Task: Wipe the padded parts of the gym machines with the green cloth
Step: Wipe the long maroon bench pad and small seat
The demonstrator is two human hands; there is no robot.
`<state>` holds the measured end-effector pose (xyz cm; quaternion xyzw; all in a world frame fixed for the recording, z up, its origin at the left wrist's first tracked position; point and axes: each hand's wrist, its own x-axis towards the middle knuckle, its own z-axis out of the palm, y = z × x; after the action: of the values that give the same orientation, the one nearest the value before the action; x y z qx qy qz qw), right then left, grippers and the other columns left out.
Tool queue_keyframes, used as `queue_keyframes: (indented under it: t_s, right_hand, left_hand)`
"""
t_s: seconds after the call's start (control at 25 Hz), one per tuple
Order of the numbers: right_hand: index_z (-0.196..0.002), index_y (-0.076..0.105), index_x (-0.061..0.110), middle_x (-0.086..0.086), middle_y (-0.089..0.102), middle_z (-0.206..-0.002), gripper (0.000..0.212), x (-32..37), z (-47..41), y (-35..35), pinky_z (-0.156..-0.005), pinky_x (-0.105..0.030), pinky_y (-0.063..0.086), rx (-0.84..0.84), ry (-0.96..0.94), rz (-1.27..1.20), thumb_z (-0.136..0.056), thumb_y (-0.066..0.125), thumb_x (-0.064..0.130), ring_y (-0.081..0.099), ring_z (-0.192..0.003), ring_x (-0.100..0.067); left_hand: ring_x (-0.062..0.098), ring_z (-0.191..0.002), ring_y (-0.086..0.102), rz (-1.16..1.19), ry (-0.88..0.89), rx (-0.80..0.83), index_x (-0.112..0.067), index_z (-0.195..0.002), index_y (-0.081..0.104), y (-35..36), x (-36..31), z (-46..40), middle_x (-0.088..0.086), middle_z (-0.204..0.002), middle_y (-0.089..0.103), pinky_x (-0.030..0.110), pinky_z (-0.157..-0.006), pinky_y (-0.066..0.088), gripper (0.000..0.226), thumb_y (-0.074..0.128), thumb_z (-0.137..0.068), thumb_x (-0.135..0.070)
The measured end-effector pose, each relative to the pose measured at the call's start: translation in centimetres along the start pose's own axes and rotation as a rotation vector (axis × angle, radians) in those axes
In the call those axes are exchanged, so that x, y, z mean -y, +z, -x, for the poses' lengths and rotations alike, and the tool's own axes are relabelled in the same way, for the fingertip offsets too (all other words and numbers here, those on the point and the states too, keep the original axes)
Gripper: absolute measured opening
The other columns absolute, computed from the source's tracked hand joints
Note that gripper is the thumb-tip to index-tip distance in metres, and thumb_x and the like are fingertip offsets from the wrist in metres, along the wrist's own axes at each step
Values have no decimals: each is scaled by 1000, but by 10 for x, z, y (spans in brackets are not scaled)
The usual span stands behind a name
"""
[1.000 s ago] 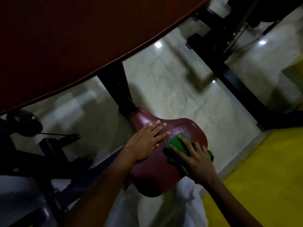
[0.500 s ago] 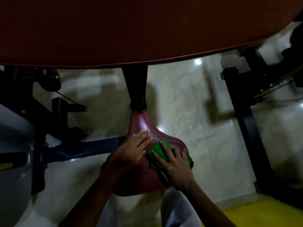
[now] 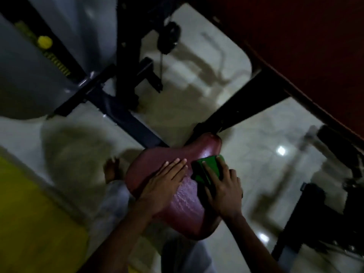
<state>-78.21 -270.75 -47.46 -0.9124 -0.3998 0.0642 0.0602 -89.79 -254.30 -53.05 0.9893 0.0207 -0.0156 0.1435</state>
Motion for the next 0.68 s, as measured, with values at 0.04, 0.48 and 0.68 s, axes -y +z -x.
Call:
queue_keyframes:
  t_s: [0.04, 0.48, 0.68]
  right_hand:
    - [-130, 56, 26, -20, 48, -135, 57, -4, -19, -5, -65, -41, 48, -2, -1, 20, -77, 47, 45, 53, -85, -38]
    - [-127, 58, 28, -15, 50, -135, 55, 12, -51, 2, -69, -40, 45, 1, -293, 181, -80, 41, 49, 48, -97, -37]
    - [-126, 57, 27, -14, 48, -133, 46, 11, -108, -5, -79, -45, 45, 76, -147, 156, -81, 60, 40, 48, -104, -41]
  left_hand:
    - [21, -126, 51, 5, -66, -16, -11, -125, 62, 2, -7, 9, 5, -137, 55, 35, -110, 28, 47, 57, -79, -21]
    - [22, -131, 44, 109, -270, -173, -15, -134, 40, 2, -23, 24, 7, -142, 49, 38, -107, 40, 49, 39, -88, -33]
    - [19, -138, 32, 164, -293, -171, -14, -139, 45, 4, -21, 26, 5, -149, 40, 33, -113, 23, 48, 40, -94, -31]
